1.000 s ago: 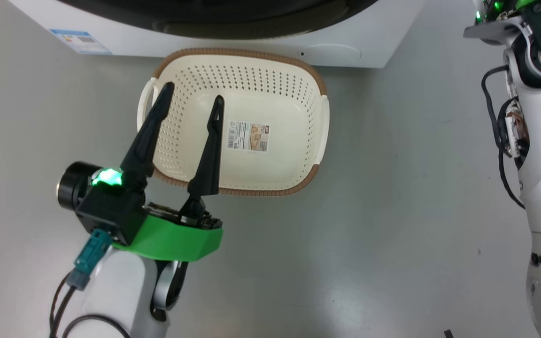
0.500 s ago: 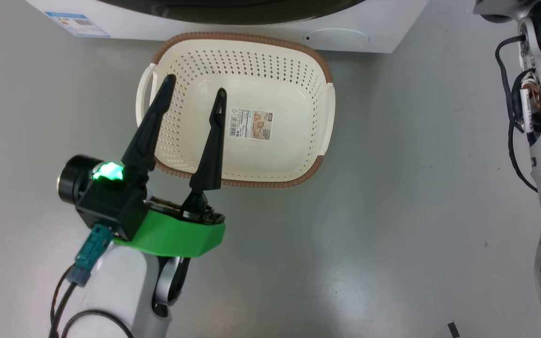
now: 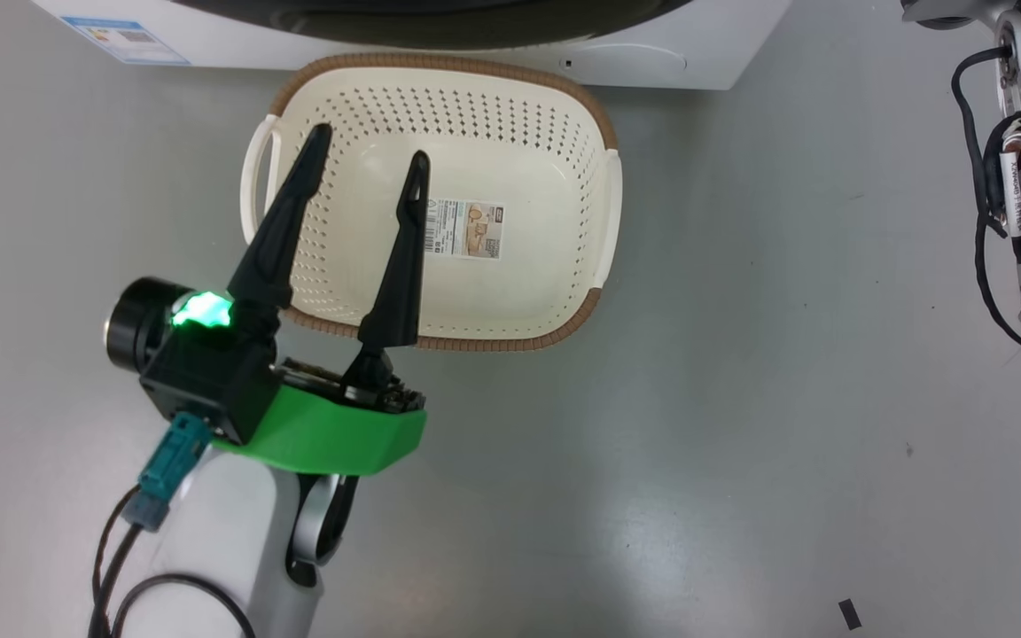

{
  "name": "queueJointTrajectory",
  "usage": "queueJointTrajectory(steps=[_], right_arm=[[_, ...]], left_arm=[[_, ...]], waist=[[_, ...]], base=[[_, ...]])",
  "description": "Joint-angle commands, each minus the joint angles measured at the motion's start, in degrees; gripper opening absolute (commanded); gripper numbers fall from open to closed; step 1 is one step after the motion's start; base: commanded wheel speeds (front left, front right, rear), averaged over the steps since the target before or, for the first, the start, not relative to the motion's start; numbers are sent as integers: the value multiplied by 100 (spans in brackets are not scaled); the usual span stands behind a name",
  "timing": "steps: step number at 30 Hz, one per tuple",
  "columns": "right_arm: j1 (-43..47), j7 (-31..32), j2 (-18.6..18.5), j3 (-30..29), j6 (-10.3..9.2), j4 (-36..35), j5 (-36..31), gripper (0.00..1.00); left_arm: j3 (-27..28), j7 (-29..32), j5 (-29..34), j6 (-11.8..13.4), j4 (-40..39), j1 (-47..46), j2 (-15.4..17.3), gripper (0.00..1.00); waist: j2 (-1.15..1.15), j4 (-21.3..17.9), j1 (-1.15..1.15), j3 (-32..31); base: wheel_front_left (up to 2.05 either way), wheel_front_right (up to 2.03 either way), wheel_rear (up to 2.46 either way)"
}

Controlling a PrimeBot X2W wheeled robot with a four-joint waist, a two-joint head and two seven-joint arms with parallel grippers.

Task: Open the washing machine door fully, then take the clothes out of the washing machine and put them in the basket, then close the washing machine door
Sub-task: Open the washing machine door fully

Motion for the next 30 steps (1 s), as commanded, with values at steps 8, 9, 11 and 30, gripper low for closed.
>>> queueJointTrajectory(steps=[8,9,11,30], right_arm=[[69,316,310,400,22,-287,9,0],[81,328,313,419,22,-292,10,0],[108,347,318,462,22,-308,1,0],[767,395,380,867,22,-584,106,0]], left_arm=[[211,-26,77,-11,-97,-63,92,100],[216,-26,79,-10,-96,-62,92,100],[237,-26,89,-14,-93,-57,92,100],[399,-26,94,-4,65,90,92,100]], waist=[[0,-56,0,-33],[0,-62,0,-41],[0,-80,0,-64],[0,-327,0,-459]], base=[[0,0,0],[0,0,0],[0,0,0],[0,0,0]])
